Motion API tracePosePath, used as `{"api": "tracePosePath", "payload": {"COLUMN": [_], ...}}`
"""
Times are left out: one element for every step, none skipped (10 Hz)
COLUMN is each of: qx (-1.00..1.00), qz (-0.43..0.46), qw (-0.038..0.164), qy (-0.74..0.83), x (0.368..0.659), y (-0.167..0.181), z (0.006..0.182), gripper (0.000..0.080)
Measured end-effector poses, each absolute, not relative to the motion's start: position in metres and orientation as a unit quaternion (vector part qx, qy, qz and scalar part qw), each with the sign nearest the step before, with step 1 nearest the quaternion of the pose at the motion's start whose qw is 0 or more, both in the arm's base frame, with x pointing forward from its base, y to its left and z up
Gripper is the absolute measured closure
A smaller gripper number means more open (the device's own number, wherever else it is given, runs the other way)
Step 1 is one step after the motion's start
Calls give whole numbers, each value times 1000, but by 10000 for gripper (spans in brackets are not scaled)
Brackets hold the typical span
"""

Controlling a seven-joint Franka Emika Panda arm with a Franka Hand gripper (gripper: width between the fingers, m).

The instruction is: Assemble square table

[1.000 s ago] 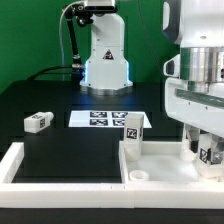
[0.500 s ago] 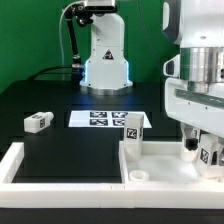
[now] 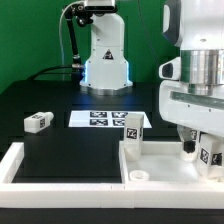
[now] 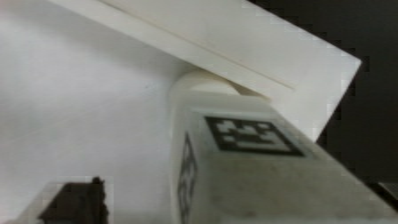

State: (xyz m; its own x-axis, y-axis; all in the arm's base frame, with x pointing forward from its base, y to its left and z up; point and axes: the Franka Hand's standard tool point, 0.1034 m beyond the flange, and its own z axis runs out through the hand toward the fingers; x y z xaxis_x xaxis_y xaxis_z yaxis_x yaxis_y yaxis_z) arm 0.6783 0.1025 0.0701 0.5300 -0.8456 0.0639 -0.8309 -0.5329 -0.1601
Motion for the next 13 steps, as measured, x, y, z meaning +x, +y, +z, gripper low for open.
{"api": "tracePosePath", "payload": {"qx": [-910,-944,-965,-974,-978,-983,-985,-990,-991,-993,-987,-984,-985], "qz": [-76,-85,-90,-99,-107,-107,-112,-114,-114,-115,-115,-113,-113], "qw": [57,56,53,50,46,40,34,26,23,9,-13,-20,-20], "qy": [404,314,241,197,174,147,125,85,70,4,-111,-137,-128], "x": [681,682,682,684,686,685,685,686,686,686,687,688,688], "y": [110,117,119,113,106,105,106,103,102,101,101,105,103], "z": [78,83,87,91,91,87,86,86,86,86,86,86,86], "gripper": [151,151,151,151,151,151,151,151,151,151,151,151,151]}}
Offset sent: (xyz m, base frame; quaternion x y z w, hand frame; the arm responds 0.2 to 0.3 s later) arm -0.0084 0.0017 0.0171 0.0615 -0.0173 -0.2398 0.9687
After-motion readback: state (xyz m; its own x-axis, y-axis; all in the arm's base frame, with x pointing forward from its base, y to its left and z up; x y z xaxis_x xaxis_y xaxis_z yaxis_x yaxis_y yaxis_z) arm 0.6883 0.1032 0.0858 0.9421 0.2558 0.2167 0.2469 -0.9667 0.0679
